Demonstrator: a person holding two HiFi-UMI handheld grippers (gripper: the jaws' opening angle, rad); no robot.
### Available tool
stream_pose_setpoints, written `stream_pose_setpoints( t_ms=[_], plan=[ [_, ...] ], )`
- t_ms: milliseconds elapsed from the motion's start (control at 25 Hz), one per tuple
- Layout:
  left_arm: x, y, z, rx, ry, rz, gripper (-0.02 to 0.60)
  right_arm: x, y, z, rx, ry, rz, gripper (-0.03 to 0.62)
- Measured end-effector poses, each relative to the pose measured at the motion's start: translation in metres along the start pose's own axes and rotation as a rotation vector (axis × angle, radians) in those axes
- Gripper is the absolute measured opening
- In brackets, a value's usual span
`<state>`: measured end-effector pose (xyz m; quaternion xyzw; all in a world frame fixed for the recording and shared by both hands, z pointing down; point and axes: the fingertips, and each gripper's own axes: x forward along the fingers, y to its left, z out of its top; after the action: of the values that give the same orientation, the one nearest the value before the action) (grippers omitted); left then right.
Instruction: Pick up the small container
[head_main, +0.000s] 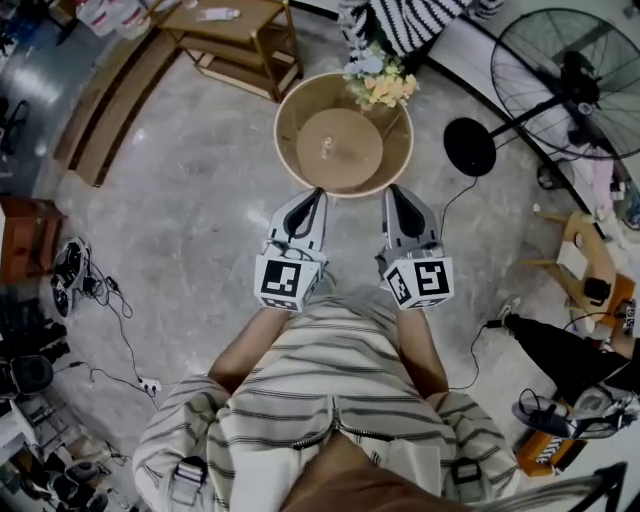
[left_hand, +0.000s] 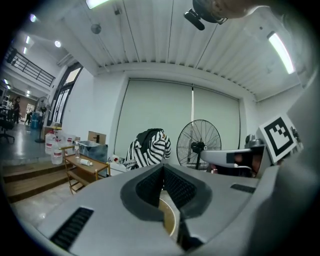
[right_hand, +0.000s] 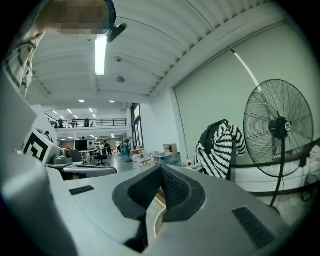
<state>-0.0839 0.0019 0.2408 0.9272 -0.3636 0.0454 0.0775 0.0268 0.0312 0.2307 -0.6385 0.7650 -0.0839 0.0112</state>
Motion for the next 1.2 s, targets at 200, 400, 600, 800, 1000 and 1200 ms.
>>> stream_pose_setpoints(
  t_ms=[200,400,600,800,1000,1200],
  plan=[
    [0.022,0.016,-0.01,0.008,0.015,0.034,-0.003,0.023,-0.019,-0.007,-0.006,0.024,0.002,0.008],
    [0.048,0.029,-0.028,0.011,0.05,0.094,-0.003,0.051,-0.045,-0.016,-0.015,0.053,0.03,0.008],
    [0.082,0.038,-0.049,0.011,0.078,0.153,-0.002,0.081,-0.077,-0.037,0.002,0.102,0.057,0.008],
    [0.117,0.047,-0.078,-0.012,0.108,0.199,-0.002,0.108,-0.094,-0.065,0.017,0.158,0.107,0.008],
    [0.141,0.051,-0.108,-0.031,0.134,0.231,-0.002,0.124,-0.104,-0.1,0.022,0.205,0.15,0.008],
    [0.164,0.063,-0.155,-0.036,0.18,0.268,-0.003,0.139,-0.115,-0.138,0.042,0.23,0.175,0.008]
  ],
)
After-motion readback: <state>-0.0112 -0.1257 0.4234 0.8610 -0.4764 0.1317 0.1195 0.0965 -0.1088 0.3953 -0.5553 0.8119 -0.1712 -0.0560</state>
